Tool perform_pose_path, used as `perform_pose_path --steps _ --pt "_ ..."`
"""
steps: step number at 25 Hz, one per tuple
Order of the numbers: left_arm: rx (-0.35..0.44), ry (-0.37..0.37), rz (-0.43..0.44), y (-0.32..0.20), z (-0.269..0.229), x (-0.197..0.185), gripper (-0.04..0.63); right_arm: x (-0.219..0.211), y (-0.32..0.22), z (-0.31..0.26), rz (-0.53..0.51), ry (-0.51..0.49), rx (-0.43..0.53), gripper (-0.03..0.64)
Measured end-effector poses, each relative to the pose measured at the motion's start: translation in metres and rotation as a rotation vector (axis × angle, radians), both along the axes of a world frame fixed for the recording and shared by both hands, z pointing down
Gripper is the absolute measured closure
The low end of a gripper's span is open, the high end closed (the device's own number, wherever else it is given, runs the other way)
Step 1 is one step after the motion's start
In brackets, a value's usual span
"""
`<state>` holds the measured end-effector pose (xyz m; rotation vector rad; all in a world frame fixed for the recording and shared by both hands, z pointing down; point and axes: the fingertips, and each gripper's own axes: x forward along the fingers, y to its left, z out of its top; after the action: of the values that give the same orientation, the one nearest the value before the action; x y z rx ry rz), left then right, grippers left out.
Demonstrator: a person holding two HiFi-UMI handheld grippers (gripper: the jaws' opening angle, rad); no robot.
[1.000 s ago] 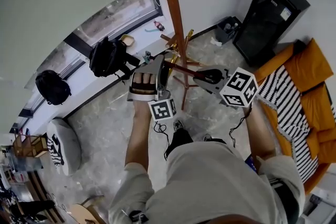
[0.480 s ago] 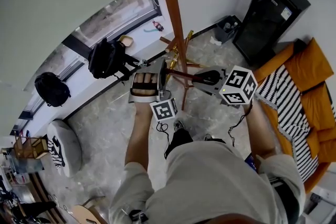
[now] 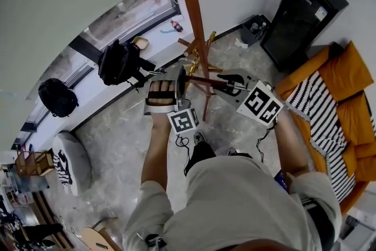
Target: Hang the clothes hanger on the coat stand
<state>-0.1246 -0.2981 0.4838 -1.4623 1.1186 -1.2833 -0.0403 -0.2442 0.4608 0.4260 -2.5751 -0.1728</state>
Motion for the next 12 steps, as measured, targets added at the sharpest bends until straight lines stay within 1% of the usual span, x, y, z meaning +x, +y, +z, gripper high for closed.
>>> perform_pose_path --steps 2,4,8,12 --pt "-0.005 -0.005 0.003 0.000 0.002 0.001 0.476 0.002 0.000 0.003 0.010 0.088 0.134 0.464" --pt "-0.010 0.010 0.012 0.000 0.003 0.003 0.476 0.002 0.002 0.004 0.016 0.148 0.243 0.456" --pt "-0.043 0.032 0.013 -0.004 0.015 -0.001 0.476 -0.003 0.000 0.009 0.020 0.203 0.379 0.453" --pt "-0.092 0.043 0.025 -0.010 0.023 -0.004 0.476 -0.007 -0.006 0.014 0.032 0.314 0.556 0.451"
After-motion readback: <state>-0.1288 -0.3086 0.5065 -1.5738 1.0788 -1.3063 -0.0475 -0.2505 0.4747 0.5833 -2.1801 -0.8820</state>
